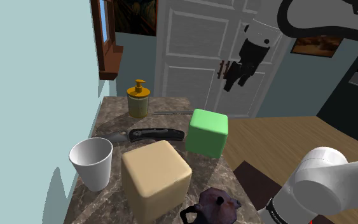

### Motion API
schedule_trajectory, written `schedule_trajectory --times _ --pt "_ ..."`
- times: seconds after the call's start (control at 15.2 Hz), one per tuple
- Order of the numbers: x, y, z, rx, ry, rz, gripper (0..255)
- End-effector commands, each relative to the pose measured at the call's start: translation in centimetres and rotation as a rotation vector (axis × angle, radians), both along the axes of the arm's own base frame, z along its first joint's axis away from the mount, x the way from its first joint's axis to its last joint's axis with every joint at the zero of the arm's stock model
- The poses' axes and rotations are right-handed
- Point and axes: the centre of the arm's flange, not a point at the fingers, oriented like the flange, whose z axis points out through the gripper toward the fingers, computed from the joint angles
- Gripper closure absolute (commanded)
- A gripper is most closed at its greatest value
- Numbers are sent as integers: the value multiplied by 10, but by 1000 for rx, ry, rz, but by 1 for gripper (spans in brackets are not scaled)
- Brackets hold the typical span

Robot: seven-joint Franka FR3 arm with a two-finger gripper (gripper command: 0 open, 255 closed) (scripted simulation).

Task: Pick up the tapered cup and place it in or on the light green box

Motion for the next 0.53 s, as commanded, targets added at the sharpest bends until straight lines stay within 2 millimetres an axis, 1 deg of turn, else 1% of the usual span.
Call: schedule_trajectory --times 0.0,0.46 --pt "0 0 0 0 0 0 0" --pt "40 67 -41 38 12 31 0"
